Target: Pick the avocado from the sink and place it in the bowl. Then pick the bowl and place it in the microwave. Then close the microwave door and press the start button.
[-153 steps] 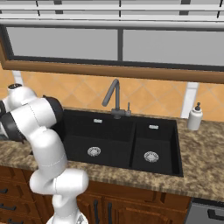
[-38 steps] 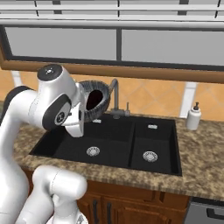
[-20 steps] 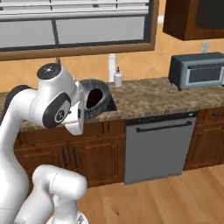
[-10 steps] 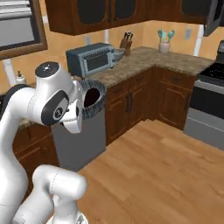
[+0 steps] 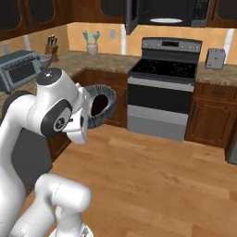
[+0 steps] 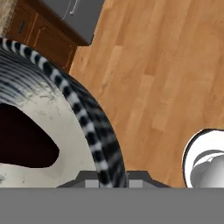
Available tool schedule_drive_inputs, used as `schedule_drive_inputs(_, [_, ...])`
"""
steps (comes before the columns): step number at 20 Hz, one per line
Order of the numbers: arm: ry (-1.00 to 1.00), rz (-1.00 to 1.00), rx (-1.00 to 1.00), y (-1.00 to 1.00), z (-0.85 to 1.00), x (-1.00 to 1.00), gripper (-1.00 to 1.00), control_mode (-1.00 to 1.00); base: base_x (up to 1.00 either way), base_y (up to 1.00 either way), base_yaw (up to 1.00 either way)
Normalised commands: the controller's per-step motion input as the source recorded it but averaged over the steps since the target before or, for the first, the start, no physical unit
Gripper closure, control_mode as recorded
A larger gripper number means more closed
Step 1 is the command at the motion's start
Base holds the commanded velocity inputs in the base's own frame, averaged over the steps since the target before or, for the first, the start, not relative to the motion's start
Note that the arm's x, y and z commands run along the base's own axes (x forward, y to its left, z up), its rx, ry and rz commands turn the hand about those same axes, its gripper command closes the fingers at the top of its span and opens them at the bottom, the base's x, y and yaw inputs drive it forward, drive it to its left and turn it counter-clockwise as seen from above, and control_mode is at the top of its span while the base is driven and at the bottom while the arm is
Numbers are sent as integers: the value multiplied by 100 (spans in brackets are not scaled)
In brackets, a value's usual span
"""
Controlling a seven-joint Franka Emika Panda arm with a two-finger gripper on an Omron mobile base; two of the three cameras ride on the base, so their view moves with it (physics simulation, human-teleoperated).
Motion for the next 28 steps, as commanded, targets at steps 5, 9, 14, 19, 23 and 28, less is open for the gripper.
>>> schedule_drive_inputs(5, [0,0,0,0,0,0,100,100,100,-83,-3])
schedule_drive_inputs(9, [0,0,0,0,0,0,100,100,100,-77,20])
schedule_drive_inputs(14, [0,0,0,0,0,0,100,100,100,-93,41])
schedule_drive_inputs(19, [0,0,0,0,0,0,100,100,100,-84,39])
schedule_drive_inputs(23, [0,0,0,0,0,0,100,100,100,-69,40])
schedule_drive_inputs(28, [0,0,0,0,0,0,100,100,100,-48,26])
